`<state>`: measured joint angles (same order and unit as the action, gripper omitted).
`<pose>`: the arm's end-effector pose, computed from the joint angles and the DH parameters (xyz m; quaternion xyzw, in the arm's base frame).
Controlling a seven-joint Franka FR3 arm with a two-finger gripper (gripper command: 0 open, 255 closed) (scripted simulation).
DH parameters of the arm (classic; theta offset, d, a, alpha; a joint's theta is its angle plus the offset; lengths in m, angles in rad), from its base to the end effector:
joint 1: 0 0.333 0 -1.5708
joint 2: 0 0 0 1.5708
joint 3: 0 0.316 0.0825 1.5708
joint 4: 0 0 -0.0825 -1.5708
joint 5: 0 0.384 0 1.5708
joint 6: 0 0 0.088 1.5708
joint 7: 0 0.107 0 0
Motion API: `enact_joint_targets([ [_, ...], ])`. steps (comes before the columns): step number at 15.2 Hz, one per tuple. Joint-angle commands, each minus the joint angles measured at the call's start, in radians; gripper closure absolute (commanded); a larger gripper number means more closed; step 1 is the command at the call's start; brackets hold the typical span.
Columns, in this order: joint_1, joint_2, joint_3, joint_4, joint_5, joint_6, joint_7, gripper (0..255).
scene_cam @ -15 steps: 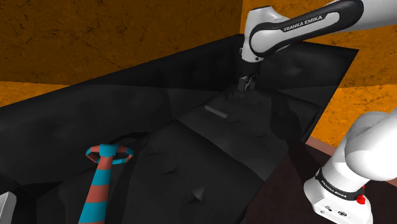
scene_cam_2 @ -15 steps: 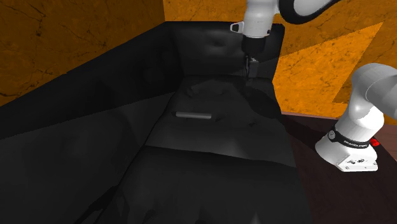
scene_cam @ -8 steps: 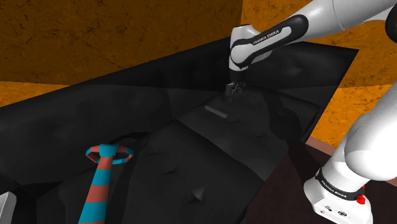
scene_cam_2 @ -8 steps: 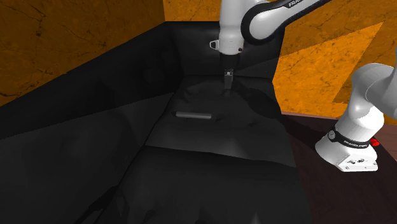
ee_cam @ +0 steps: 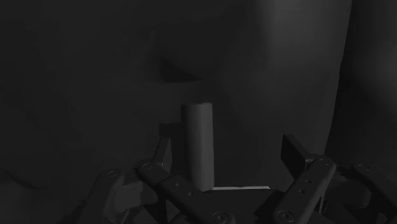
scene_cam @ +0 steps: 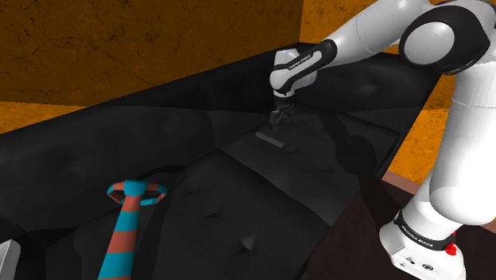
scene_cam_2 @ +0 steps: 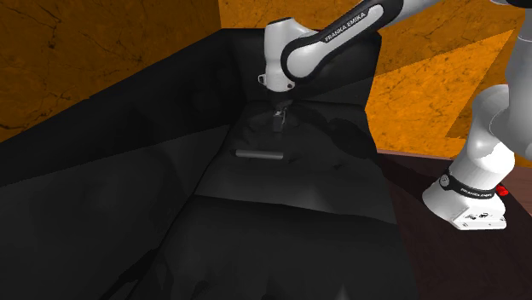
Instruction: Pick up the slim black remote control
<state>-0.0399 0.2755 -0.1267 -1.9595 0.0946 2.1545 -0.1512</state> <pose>0.5906 -0.0926 0.3304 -0.9985 0.0336 0.0349 0.0270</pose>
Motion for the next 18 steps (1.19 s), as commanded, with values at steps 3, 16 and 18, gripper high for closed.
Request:
enact_joint_targets([
  [3, -0.022, 0.168, 0.003, 0.139, 0.038, 0.011, -0.007, 0],
  [16, -0.051, 0.389, 0.018, 0.292, 0.077, 0.062, -0.015, 0],
  [18, -0.051, 0.391, 0.018, 0.294, 0.078, 0.063, -0.016, 255],
])
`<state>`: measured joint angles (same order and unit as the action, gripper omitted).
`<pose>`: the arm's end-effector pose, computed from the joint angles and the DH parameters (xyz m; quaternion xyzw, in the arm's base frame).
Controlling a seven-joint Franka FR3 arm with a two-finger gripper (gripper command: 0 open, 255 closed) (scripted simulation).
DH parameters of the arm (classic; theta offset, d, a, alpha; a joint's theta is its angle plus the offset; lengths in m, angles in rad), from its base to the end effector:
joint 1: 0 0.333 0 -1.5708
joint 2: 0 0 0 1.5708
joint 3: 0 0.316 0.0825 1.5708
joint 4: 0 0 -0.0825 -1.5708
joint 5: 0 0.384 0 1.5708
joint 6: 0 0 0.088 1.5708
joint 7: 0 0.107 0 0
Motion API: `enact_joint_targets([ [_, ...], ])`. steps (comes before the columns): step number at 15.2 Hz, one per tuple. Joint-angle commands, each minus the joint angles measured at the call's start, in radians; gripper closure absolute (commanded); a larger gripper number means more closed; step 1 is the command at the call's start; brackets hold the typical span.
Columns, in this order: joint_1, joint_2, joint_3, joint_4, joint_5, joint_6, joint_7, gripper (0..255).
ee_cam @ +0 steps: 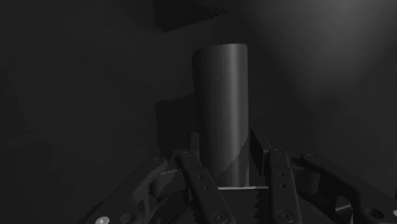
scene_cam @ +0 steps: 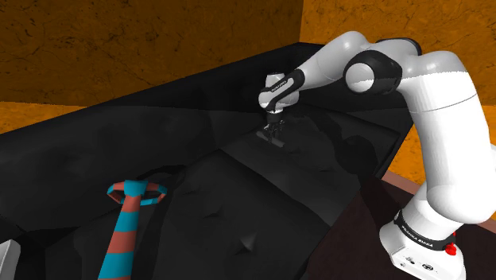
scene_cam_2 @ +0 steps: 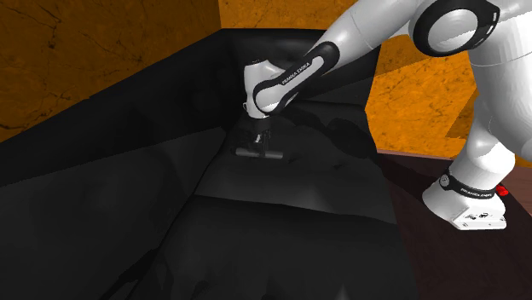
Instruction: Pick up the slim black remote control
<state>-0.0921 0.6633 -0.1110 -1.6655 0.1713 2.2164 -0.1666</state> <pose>0.6600 -0.1226 0.2132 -0.9961 0.0635 0.0464 0.0400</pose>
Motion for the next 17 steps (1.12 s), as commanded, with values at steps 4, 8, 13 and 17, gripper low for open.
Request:
enact_joint_targets([
  [4, 0.001, 0.002, 0.002, -0.002, 0.001, 0.001, 0.000, 255],
  [8, 0.002, 0.001, 0.002, -0.002, 0.001, 0.001, 0.000, 255],
  [13, 0.005, -0.042, -0.003, -0.001, -0.006, -0.044, 0.007, 255],
  [17, 0.007, -0.074, -0.007, 0.005, -0.012, -0.081, 0.012, 255],
])
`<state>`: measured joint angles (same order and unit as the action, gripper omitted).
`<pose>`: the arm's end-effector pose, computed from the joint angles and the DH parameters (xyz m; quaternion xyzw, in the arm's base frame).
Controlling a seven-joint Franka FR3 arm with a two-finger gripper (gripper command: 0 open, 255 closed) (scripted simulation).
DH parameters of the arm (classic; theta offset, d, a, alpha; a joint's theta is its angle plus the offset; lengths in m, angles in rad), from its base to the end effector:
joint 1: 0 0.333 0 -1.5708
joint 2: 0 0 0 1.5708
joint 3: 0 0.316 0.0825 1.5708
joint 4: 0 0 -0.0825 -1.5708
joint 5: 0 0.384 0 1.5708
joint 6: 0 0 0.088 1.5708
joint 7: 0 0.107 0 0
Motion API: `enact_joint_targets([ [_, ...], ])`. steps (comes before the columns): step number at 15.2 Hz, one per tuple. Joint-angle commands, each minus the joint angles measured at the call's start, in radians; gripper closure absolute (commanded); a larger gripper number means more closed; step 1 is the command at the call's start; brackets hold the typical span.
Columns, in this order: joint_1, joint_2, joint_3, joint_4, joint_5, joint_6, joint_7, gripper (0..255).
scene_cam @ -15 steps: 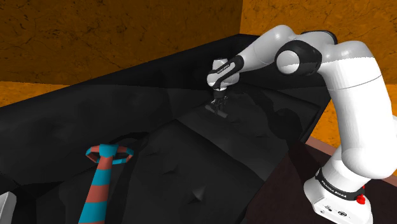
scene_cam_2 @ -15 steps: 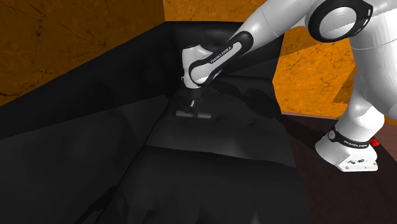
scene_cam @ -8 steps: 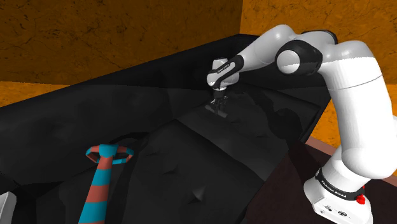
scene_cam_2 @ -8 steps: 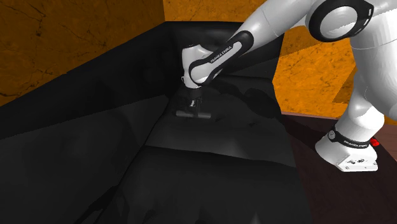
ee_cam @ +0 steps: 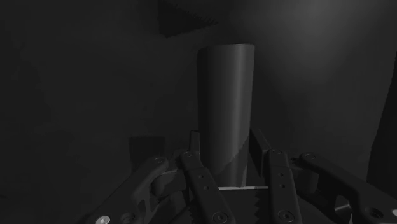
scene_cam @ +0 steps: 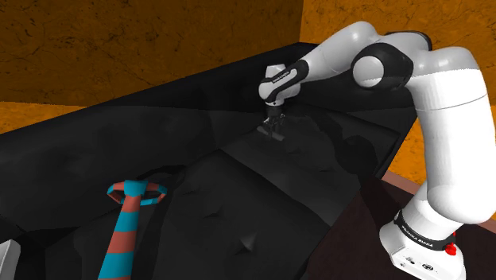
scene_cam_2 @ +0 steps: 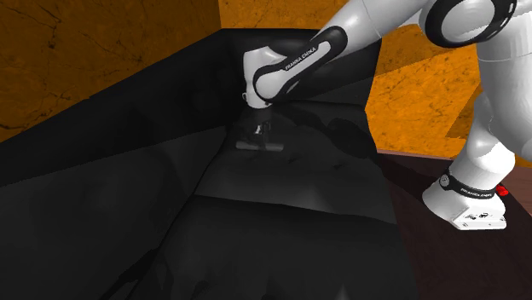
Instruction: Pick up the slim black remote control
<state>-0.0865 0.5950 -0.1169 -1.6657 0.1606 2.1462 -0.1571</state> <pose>0.6590 -0.1207 0.2536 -0.9961 0.0622 0.0476 0.0408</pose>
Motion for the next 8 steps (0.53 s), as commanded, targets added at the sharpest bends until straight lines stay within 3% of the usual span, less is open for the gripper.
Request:
enact_joint_targets([
  [1, 0.001, -0.014, -0.001, 0.007, -0.003, -0.021, 0.004, 255],
  [8, 0.003, -0.051, -0.005, 0.020, -0.010, -0.071, 0.011, 255],
])
